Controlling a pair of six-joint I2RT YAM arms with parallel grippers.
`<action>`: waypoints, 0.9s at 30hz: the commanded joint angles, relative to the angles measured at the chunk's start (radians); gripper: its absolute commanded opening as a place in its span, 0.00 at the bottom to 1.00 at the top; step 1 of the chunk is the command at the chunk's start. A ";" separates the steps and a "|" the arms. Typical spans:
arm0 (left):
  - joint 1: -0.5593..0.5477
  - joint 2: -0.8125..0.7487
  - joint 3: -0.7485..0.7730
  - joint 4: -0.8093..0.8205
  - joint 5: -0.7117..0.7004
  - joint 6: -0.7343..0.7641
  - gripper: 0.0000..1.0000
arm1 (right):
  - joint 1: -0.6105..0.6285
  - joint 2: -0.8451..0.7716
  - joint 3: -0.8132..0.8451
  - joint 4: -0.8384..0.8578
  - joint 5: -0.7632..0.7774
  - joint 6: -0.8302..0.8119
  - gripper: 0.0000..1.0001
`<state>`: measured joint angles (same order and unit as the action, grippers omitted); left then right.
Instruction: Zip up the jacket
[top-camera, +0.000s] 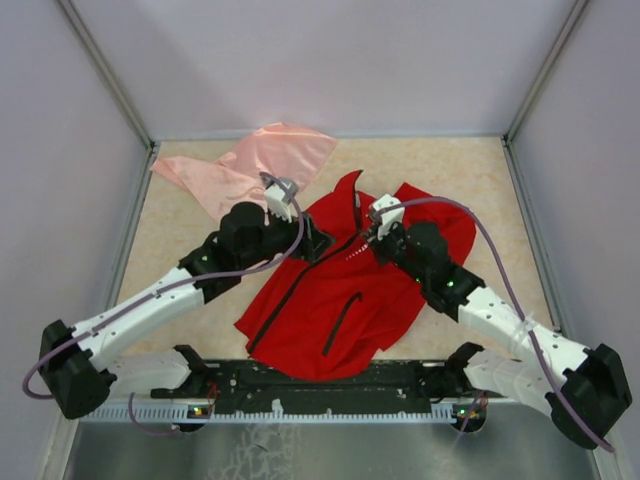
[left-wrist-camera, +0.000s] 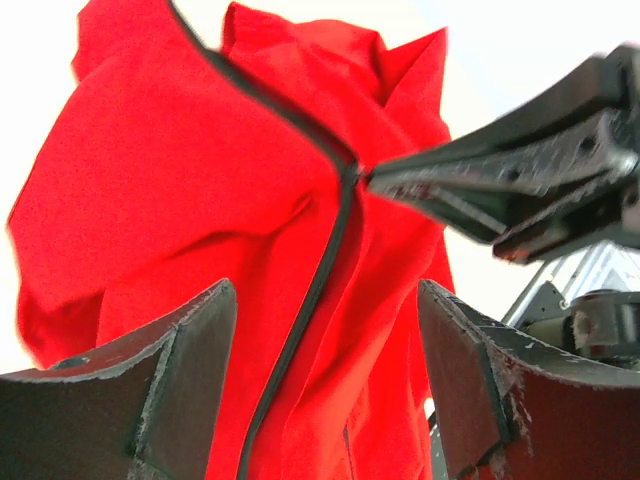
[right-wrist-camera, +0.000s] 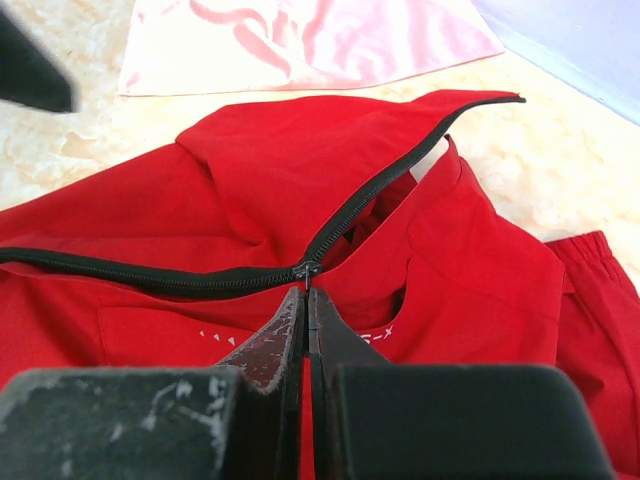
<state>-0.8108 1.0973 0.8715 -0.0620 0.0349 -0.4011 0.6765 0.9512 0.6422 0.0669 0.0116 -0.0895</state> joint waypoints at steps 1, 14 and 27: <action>-0.005 0.142 0.096 0.083 0.114 0.052 0.78 | 0.044 -0.016 0.016 0.057 -0.032 -0.011 0.00; -0.031 0.332 0.125 0.095 0.152 0.060 0.55 | 0.067 0.009 0.048 0.069 0.039 -0.032 0.00; -0.035 0.237 -0.011 0.021 0.047 0.082 0.00 | -0.033 0.017 0.081 0.095 0.281 -0.070 0.00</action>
<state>-0.8429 1.4067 0.9222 0.0597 0.1478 -0.3420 0.7216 0.9913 0.6456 0.0757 0.0723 -0.1131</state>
